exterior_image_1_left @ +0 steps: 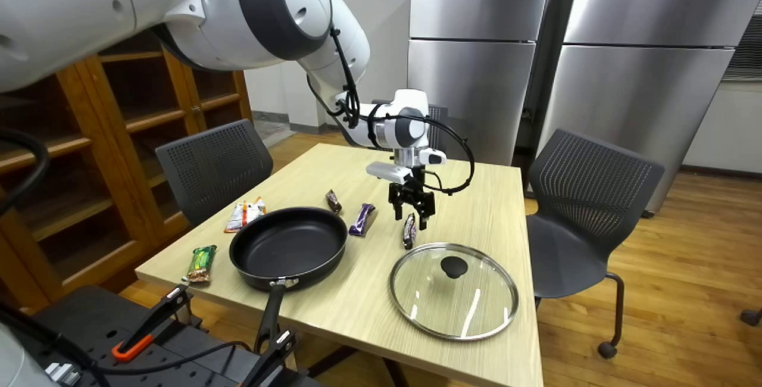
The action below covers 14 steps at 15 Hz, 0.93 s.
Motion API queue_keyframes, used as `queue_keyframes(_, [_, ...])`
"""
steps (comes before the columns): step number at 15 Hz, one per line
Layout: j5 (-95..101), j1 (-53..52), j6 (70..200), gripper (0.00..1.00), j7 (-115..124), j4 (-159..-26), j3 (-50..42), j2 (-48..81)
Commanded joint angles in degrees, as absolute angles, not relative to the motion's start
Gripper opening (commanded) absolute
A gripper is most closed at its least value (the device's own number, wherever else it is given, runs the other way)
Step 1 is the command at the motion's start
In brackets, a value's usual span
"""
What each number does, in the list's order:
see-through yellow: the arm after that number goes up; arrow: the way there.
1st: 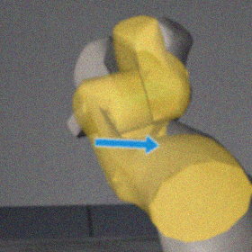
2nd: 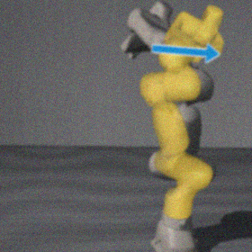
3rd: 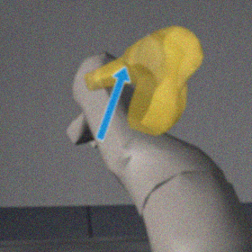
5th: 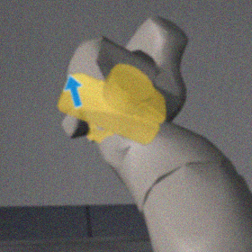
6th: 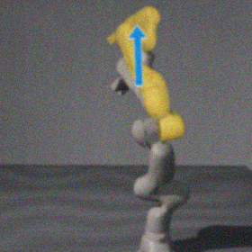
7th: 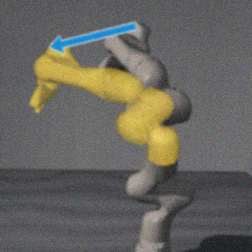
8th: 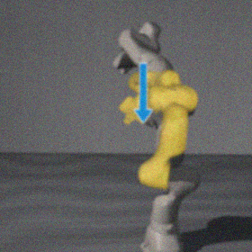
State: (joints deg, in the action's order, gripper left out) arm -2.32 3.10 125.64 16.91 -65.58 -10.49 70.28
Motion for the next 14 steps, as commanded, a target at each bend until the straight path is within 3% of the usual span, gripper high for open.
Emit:
queue_keyframes(1, [-1.3, 3.9, 121.0, 1.0, 16.8, -58.9, -9.8, 73.6])
queue_keyframes(14, [-1.3, 5.4, 114.6, 1.0, 16.7, -47.7, -9.7, 80.7])
